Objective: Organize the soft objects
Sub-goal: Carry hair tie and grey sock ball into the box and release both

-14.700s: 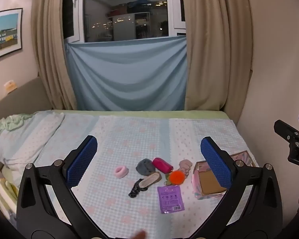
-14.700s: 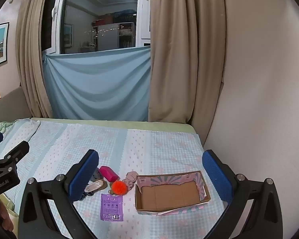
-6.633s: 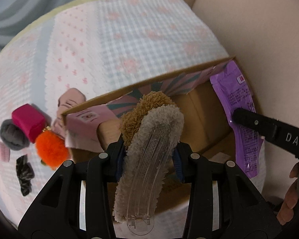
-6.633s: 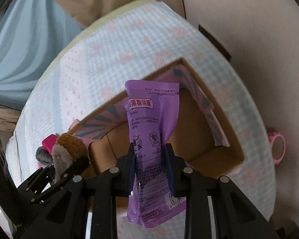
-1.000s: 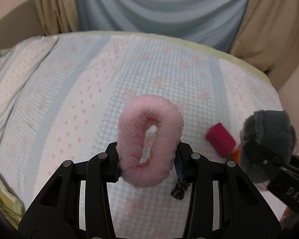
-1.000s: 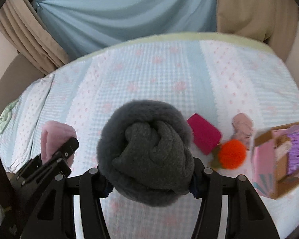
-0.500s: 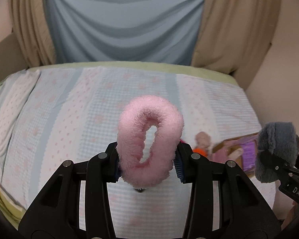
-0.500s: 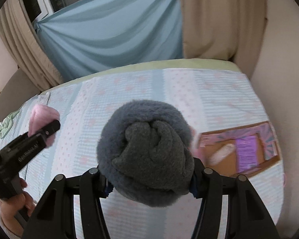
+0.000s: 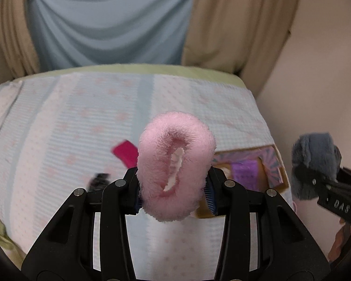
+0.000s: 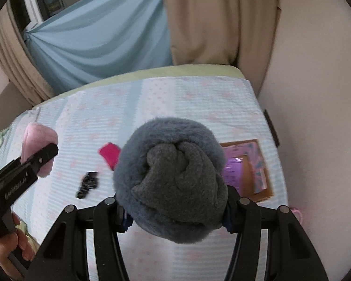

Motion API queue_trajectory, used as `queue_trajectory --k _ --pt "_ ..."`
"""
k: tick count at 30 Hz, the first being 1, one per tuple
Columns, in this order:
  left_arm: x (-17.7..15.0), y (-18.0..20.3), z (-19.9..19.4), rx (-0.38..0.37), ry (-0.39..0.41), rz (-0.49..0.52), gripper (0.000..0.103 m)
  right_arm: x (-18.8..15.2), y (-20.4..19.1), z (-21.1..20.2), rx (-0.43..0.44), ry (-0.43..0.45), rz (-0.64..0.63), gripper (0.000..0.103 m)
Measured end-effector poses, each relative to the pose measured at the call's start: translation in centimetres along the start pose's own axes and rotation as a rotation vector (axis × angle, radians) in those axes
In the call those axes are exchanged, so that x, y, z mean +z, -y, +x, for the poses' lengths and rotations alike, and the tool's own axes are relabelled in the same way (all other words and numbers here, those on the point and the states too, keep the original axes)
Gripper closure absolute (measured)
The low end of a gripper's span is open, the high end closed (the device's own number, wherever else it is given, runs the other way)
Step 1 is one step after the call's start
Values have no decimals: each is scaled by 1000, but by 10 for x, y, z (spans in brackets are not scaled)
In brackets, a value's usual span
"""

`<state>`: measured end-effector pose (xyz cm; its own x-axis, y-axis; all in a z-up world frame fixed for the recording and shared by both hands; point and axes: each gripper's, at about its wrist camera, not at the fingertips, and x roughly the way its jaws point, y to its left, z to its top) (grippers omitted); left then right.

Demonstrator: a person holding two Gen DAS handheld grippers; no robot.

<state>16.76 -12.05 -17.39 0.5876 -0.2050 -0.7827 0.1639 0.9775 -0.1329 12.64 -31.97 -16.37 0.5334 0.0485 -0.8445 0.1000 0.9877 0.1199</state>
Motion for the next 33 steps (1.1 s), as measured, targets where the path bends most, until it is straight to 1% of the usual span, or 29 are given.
queue_trajectory --k 1,4,7,9,11,13,16,19,25,28,31,32,33 --pt "-3 12 8 -7 -16 7 65 1 16 5 -7 -11 5 50" --pt "-9 39 36 -26 -69 23 65 4 46 20 -24 -45 14 50" --pt "-16 67 71 -36 -128 54 65 4 70 42 -43 -91 23 50" --pt "-21 77 94 -42 -160 74 65 2 83 58 -58 -120 31 50" --pt "-24 83 115 -50 -186 99 65 1 96 77 -53 -152 43 50" --pt "-29 93 141 -47 -227 141 65 -2 108 95 -45 -177 60 50" --pt "-41 109 180 -63 -298 170 66 -5 120 125 -48 -222 78 50" --pt "-51 122 210 -67 -348 207 65 -8 133 151 -45 -260 87 50" --pt "-72 137 250 -67 -433 293 66 -7 150 197 -37 -329 99 48" --pt "-78 142 261 -63 -461 327 66 -7 153 216 -32 -370 93 48" --pt "-82 142 266 -55 -472 353 65 -6 157 232 -25 -392 95 48" --pt "-81 142 268 -58 -471 356 63 -7 157 232 -25 -394 95 47" --pt "-81 142 269 -66 -478 357 49 -6 157 235 -21 -398 92 41"
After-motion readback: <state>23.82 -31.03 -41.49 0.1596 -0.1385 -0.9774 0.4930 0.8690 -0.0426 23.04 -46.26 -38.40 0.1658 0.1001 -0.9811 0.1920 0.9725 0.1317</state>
